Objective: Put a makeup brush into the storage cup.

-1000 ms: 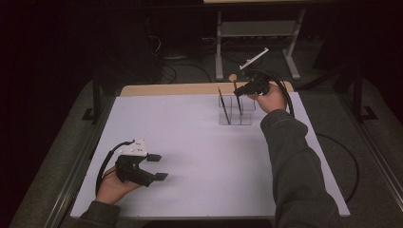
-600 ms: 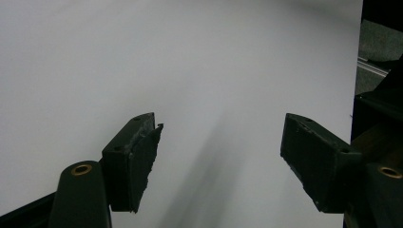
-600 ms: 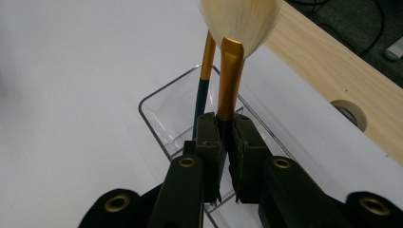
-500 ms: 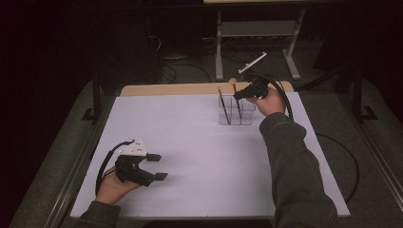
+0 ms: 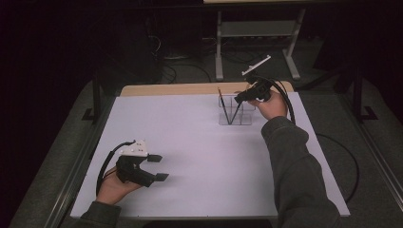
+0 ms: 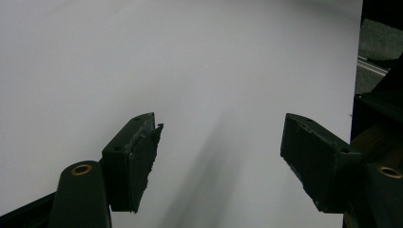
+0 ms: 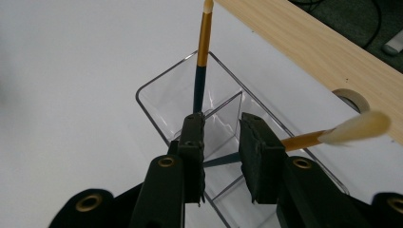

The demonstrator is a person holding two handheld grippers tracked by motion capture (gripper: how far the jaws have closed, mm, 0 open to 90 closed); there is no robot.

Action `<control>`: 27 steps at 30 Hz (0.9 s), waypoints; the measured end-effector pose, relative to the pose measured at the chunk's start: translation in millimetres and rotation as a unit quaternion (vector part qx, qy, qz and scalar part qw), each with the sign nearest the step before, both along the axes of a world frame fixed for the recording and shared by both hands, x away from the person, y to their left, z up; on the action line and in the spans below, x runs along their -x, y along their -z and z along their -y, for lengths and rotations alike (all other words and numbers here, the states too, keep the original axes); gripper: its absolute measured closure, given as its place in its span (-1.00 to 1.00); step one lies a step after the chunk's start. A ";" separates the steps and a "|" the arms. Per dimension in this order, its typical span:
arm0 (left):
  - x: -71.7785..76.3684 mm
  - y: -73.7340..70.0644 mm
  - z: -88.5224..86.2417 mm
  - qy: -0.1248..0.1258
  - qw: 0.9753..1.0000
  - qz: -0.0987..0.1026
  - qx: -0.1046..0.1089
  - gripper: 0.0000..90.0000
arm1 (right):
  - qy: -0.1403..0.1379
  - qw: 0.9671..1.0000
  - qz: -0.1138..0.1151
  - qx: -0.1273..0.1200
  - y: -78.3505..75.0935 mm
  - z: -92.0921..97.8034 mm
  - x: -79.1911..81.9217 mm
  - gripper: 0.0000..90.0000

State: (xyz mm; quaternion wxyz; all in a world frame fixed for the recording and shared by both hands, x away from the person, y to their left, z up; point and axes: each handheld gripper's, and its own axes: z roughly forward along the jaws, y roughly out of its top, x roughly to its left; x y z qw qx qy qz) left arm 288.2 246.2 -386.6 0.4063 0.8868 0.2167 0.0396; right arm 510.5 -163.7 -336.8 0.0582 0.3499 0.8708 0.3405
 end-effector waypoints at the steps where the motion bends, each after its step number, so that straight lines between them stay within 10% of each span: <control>1: 0.3 0.0 -0.1 -0.001 1.000 -0.001 0.001 -0.39 | -0.003 1.000 0.004 -0.001 0.7 1.2 0.3 0.56; 27: 1.8 -1.1 -4.1 -0.007 1.000 0.001 0.003 -0.40 | -0.002 0.999 0.007 -0.043 1.1 11.9 25.4 0.38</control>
